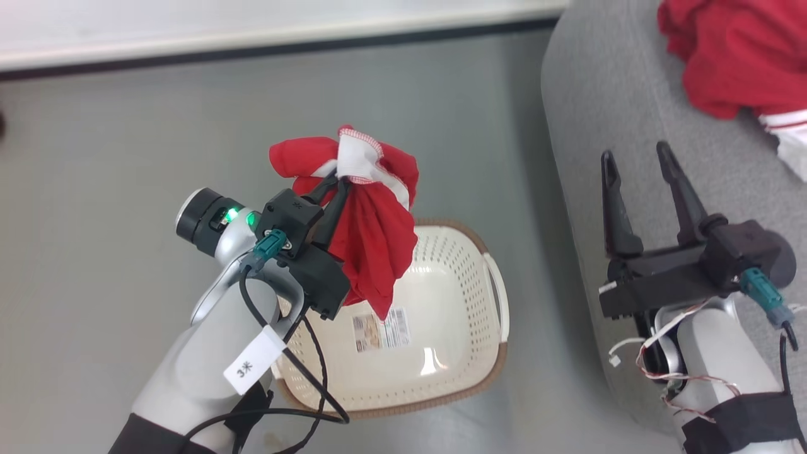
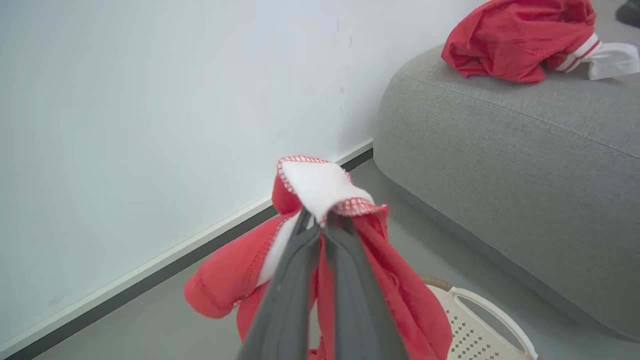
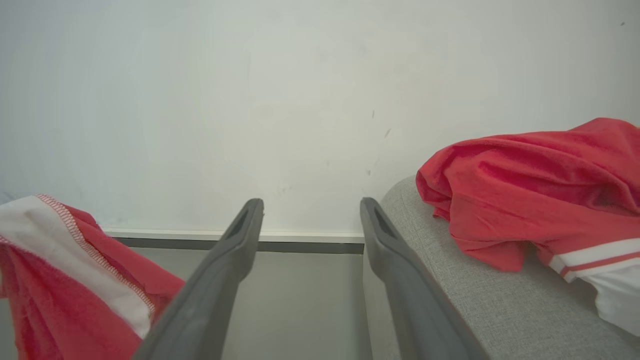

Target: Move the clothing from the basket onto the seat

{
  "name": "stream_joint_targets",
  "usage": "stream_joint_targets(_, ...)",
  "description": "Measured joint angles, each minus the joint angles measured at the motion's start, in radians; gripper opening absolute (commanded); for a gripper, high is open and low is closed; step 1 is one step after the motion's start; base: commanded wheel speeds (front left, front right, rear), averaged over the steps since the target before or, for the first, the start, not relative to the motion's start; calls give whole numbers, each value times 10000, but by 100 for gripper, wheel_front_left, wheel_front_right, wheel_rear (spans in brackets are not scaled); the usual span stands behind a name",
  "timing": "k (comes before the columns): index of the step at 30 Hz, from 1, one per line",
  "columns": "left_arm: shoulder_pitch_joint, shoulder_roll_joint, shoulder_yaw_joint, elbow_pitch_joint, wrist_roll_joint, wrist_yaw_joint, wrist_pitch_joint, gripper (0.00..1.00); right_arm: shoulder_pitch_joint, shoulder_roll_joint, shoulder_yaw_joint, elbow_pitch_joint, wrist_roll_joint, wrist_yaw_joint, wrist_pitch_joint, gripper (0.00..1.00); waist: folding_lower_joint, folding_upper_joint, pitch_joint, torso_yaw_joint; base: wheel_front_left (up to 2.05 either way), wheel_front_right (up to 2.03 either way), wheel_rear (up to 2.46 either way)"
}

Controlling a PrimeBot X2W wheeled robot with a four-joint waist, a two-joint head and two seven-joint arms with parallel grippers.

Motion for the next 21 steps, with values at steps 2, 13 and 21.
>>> stream_joint_targets(2,5,12,-17,-86,-67,-63,0,0,123,13,-15,104,44,2,0,100,0,0,-266,58,0,0,0)
stream_joint_targets(13,16,65,-59,-290,-596,-77,0,0,715,222,194,658,82,194,0,100,-1,-1,-1728,311,0,0,0)
stream_joint_targets(21,162,4,-169,-290,-959,-81,0,0,1089,454,746,1085,82,472,2,100,0,-1,-2654,398,0,0,0)
